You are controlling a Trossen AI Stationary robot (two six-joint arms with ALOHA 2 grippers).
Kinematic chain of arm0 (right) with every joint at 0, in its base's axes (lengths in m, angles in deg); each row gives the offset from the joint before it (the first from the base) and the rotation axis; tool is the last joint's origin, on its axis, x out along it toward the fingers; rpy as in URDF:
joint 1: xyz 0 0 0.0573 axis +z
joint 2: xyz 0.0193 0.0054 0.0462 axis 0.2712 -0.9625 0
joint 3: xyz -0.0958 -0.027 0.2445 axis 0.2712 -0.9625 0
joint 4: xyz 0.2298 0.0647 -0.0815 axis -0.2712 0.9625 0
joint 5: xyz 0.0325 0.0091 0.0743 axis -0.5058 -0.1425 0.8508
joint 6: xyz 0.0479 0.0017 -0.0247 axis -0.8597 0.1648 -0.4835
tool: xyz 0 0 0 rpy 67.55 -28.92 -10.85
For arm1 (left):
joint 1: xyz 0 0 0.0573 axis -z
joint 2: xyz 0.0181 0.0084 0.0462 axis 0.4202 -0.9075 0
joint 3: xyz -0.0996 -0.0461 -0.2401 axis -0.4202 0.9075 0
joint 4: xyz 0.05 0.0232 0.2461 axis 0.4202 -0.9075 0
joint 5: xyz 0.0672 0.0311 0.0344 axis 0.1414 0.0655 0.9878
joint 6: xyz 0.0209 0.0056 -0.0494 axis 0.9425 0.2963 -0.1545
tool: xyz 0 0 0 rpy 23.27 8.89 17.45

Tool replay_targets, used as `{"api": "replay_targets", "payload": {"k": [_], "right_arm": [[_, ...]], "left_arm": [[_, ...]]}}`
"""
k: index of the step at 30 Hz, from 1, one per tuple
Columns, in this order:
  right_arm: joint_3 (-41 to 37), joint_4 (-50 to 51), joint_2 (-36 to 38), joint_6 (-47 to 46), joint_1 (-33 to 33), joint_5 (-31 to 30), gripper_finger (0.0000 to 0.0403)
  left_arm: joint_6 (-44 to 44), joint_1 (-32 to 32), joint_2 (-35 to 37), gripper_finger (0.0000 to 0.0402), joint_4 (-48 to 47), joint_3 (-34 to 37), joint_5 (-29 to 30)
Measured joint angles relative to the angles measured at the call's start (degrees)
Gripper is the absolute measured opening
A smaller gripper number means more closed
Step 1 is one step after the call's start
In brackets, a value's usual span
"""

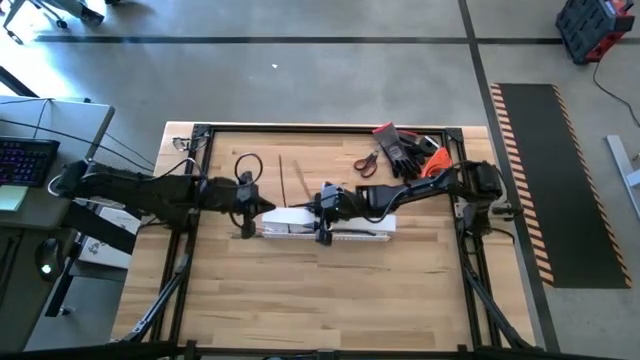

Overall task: Ziptie cables
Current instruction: Close the white cable duct

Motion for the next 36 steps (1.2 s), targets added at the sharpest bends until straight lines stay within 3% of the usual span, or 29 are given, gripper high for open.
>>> {"api": "replay_targets", "payload": {"k": [7,11,15,21,28,36], "right_arm": [[1.3,-3.8,-3.0,0.2,-1.2,5.5,0.0215],[4.6,0.4,-5.3,2.6,-2.2,6.0,0.0215],[7.3,3.7,-5.5,4.7,-2.3,5.0,0.0215],[8.4,5.5,-5.5,5.0,-1.2,5.2,0.0215],[8.2,5.5,-6.0,5.0,1.1,1.0,0.0215],[8.1,6.3,-7.6,4.8,1.5,-1.9,0.0215]], "left_arm": [[2.5,-4.6,1.1,0.0000,5.5,6.4,-1.9],[2.5,-5.1,2.5,0.0000,6.8,7.8,-3.8],[4.5,-5.1,4.0,0.0000,13.1,11.7,-8.8],[6.4,-5.1,5.1,0.0000,19.6,17.3,-10.1],[6.9,-5.1,4.9,0.0000,31.1,22.5,-15.4],[6.9,-5.1,3.2,0.0000,31.6,23.1,-15.3]]}}
